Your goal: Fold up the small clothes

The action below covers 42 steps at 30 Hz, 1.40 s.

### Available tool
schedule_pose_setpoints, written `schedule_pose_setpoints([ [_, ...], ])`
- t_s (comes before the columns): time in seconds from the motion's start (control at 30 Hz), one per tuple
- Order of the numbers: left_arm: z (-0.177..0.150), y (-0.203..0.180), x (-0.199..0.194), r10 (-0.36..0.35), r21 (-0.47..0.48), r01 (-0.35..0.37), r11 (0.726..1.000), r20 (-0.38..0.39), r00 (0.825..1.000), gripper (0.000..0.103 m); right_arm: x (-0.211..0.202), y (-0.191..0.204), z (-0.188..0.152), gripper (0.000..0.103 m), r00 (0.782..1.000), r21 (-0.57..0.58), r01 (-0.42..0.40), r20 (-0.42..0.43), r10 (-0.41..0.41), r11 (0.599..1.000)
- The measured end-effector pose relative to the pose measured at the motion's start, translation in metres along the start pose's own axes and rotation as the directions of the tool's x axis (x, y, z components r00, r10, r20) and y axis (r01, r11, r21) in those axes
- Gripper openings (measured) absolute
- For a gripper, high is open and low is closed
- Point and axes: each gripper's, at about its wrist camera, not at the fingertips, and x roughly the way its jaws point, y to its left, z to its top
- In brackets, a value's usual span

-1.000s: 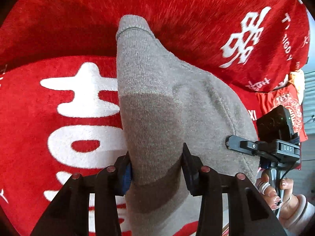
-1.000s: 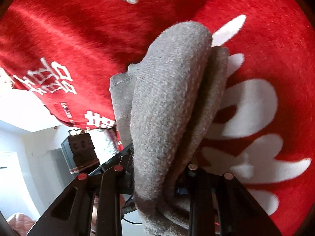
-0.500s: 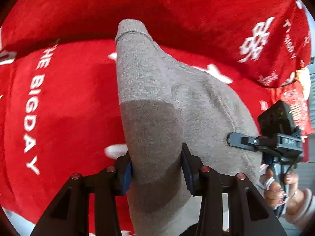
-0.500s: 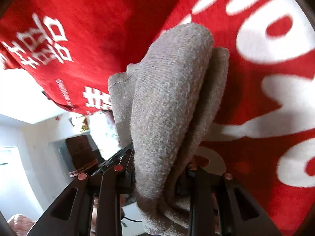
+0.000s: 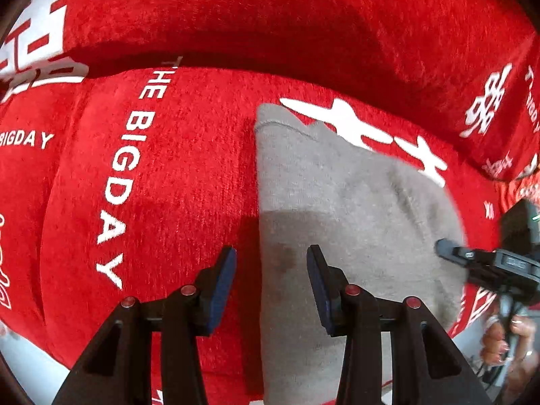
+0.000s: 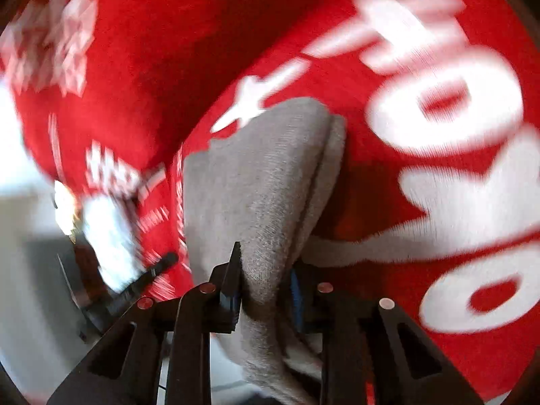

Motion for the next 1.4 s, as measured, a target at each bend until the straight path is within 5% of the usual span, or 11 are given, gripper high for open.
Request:
schedule_pose_setpoints([
  [0.1, -0.007, -0.011, 0.02, 0.041, 0.023, -0.04, 0.999, -0.033, 0.999, 0.045, 0.0, 0.025, -0.005, 0.026, 0.99, -0.205, 0.143, 0.018, -0.142, 0.968],
  [0.2, -0.017, -0.011, 0.027, 0.039, 0.008, -0.039, 0.999, -0.032, 0.999, 0.048, 0.011, 0.005, -0.001, 0.026, 0.971, -0.206, 0.233, 0.004, -0.237, 0.95],
  [0.27, -0.018, -0.012, 0.027, 0.045, 0.01, -0.045, 0.999, -0.031, 0.999, 0.058, 0.019, -0.018, 0.0, 0.036, 0.958, -0.173, 0.282, -0.01, -0.288, 0.944],
  [0.43, -0.02, -0.022, 0.023, 0.092, 0.052, -0.09, 0.995, -0.033, 0.995, 0.061, -0.004, -0.039, -0.011, 0.045, 0.947, -0.06, 0.321, 0.011, -0.321, 0.945],
  [0.5, -0.022, -0.022, 0.021, 0.101, 0.05, -0.099, 0.994, -0.043, 0.994, 0.061, -0.015, -0.034, -0.017, 0.034, 0.941, -0.049, 0.339, 0.017, -0.338, 0.94],
  [0.57, -0.025, -0.021, 0.018, 0.108, 0.035, -0.106, 0.994, -0.058, 0.992, 0.061, -0.026, -0.026, -0.026, 0.011, 0.944, -0.049, 0.33, 0.022, -0.329, 0.943],
  [0.6, -0.026, -0.021, 0.016, 0.114, 0.032, -0.112, 0.993, -0.061, 0.992, 0.061, -0.029, -0.02, -0.029, 0.009, 0.942, -0.059, 0.337, 0.03, -0.336, 0.94],
  [0.87, -0.038, -0.024, 0.009, 0.163, 0.044, -0.16, 0.986, -0.072, 0.984, 0.061, -0.022, 0.024, -0.063, 0.009, 0.953, -0.177, 0.3, 0.011, -0.303, 0.937],
  [1.3, -0.042, -0.024, 0.014, 0.163, 0.035, -0.161, 0.986, -0.08, 0.983, 0.061, 0.026, -0.012, -0.07, 0.004, 0.928, -0.086, 0.357, -0.079, -0.364, 0.93],
  [1.4, -0.042, -0.022, 0.014, 0.183, 0.031, -0.181, 0.983, -0.084, 0.979, 0.07, 0.025, -0.008, -0.072, 0.004, 0.922, -0.1, 0.369, -0.085, -0.378, 0.924],
])
